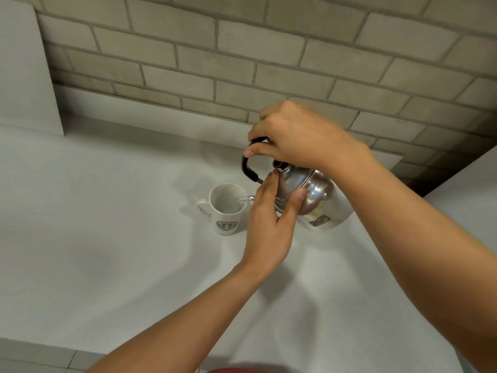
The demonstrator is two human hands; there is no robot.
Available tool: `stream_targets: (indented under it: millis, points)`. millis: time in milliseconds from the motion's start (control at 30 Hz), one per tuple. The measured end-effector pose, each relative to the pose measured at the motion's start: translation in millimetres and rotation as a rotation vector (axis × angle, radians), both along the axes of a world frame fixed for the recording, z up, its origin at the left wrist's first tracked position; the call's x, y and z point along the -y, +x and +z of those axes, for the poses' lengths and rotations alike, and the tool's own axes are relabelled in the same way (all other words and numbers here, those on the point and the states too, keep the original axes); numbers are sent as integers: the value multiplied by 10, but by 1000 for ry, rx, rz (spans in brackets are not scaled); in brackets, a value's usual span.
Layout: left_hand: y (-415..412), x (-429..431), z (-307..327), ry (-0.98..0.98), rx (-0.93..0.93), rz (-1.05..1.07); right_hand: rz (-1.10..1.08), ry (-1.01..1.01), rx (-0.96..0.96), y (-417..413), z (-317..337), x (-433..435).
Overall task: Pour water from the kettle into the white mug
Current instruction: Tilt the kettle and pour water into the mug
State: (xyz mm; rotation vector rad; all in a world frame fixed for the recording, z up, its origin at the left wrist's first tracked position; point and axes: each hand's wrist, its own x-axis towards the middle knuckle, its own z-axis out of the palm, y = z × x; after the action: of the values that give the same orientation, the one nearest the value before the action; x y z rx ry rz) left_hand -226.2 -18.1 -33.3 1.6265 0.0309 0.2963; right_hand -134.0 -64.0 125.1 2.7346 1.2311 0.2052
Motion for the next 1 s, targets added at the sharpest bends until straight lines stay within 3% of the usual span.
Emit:
stream_targets:
  millis: [267,600,733,867,1000]
  points:
    - [6,-81,-22,146,-16,-71,-13,173,-2,9,-160,225]
    - [48,-173,-64,490,93,-123,-115,647,74,-42,-585,794]
    - [30,-234,-50,478,166,-93,-170,814,95,-85,-730,971]
    - [122,-381,54,438,214,73,-212,956,56,-147,-878,1109]
    - [352,-435,277,555,95,-105,-226,999,30,-149,-1004,1200]
